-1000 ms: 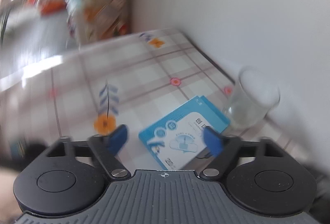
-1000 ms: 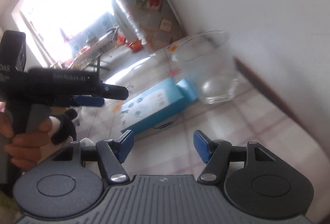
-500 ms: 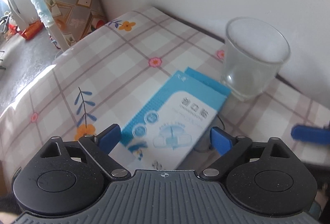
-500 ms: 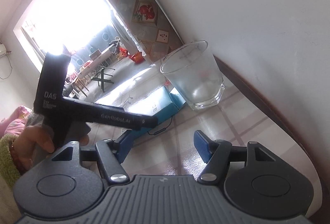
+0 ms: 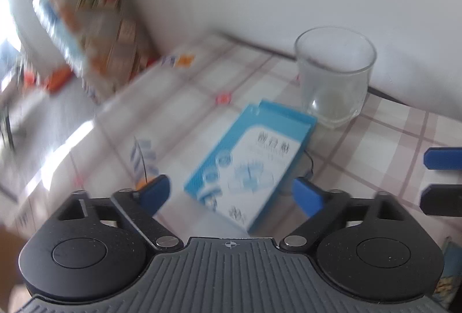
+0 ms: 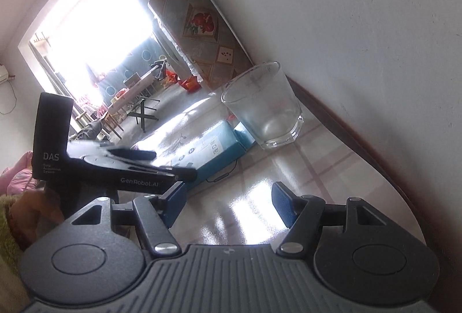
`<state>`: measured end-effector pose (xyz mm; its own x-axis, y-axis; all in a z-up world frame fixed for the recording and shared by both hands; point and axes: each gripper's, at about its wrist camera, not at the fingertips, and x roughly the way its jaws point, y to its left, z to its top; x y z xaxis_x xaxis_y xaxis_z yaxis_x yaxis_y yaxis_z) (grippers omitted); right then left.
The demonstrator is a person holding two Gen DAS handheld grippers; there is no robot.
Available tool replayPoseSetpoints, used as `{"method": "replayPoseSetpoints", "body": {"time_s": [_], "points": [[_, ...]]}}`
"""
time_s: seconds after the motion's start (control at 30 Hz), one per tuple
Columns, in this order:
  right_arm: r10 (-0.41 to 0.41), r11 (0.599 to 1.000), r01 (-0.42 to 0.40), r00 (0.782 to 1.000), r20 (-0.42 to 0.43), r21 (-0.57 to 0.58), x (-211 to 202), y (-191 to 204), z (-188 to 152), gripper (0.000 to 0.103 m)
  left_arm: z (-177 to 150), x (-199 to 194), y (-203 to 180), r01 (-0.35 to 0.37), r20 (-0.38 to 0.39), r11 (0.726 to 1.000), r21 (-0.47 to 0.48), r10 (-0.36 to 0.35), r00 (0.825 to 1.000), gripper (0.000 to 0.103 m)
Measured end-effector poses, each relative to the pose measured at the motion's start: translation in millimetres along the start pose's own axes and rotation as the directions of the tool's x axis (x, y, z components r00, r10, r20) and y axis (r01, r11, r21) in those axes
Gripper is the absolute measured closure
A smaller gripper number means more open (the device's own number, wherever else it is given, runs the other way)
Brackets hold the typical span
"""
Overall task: Organize soft objects
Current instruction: 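Grasp the blue bandage box with the left gripper, then lift the blue bandage box off the table with the left gripper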
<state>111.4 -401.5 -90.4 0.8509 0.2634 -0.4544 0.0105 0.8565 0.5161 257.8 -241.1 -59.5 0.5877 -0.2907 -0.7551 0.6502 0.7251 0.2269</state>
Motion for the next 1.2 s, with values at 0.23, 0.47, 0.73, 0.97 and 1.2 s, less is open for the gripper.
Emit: {"method": "replayPoseSetpoints", "body": {"time_s": [0.23, 0.47, 0.73, 0.97, 1.2], "points": [[0.017, 1.000, -0.017, 1.000, 0.003, -0.013, 2.9, 3.2, -1.4, 0.030, 19.4, 39.3, 12.5, 0.069, -0.022, 0.997, -0.016, -0.070, 0.997, 0.005], [0.049, 0.999, -0.049, 0.999, 0.005, 0.006, 1.8, -0.9, 0.0, 0.030, 15.9, 55.6, 20.6, 0.173, -0.086, 0.980, -0.102, -0.181, 0.980, 0.008], [0.091, 0.990, -0.094, 0.995, 0.029, 0.109, -10.9, -13.2, 2.0, 0.030, -5.9, 25.8, 13.0, 0.183, -0.178, 0.961, -0.207, -0.221, 0.959, 0.026], [0.134, 0.973, -0.136, 0.991, 0.022, 0.188, -24.1, -18.5, -1.4, 0.030, -40.4, -16.4, -11.2, 0.160, -0.172, 0.952, -0.260, -0.209, 0.963, 0.026], [0.198, 0.964, -0.186, 0.979, -0.047, 0.190, -22.6, -1.2, -11.4, 0.030, -88.2, -65.5, -27.1, 0.119, -0.104, 0.931, -0.346, -0.164, 0.981, 0.026]]}}
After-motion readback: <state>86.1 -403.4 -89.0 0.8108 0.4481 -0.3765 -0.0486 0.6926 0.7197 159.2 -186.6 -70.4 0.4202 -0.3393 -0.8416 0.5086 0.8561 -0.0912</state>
